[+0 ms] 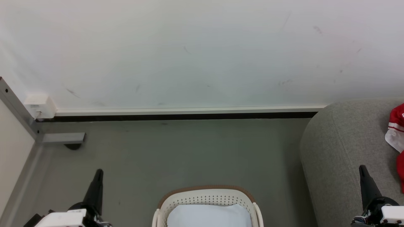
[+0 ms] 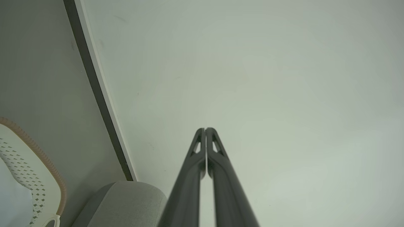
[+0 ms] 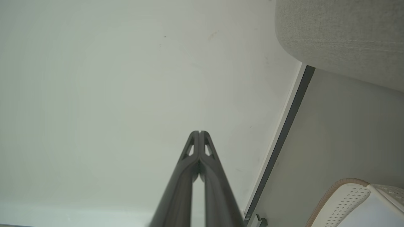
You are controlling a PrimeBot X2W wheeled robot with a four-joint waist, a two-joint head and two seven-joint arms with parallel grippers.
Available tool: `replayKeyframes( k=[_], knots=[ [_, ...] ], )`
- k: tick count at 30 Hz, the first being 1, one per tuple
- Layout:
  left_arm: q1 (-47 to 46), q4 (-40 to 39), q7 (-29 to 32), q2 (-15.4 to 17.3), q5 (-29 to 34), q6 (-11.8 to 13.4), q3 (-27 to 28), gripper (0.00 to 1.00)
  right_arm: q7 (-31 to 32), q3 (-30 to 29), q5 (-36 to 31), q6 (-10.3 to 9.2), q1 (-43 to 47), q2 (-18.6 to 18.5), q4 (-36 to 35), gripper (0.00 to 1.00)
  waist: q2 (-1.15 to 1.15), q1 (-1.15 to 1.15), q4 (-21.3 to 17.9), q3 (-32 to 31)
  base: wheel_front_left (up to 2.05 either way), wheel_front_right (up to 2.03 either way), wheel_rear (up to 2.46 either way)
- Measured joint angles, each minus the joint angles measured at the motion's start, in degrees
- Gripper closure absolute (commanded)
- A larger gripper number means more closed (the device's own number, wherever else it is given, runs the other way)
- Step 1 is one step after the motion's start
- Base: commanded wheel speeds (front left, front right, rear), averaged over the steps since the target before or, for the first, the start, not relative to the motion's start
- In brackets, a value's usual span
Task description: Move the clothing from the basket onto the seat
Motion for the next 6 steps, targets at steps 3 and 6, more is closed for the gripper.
replayKeyframes(
  k=[3, 6],
  knots=[
    [0.00, 0.00, 0.00, 0.00, 0.00, 0.00, 0.00, 1.00, 0.00, 0.00, 0.00, 0.00, 0.01, 0.00, 0.00, 1.00, 0.00, 0.00, 0.00, 0.00, 0.00, 0.00, 0.00],
    [0.00, 0.00, 0.00, 0.00, 0.00, 0.00, 0.00, 1.00, 0.00, 0.00, 0.00, 0.00, 0.01, 0.00, 0.00, 1.00, 0.00, 0.00, 0.00, 0.00, 0.00, 0.00, 0.00]
  ],
)
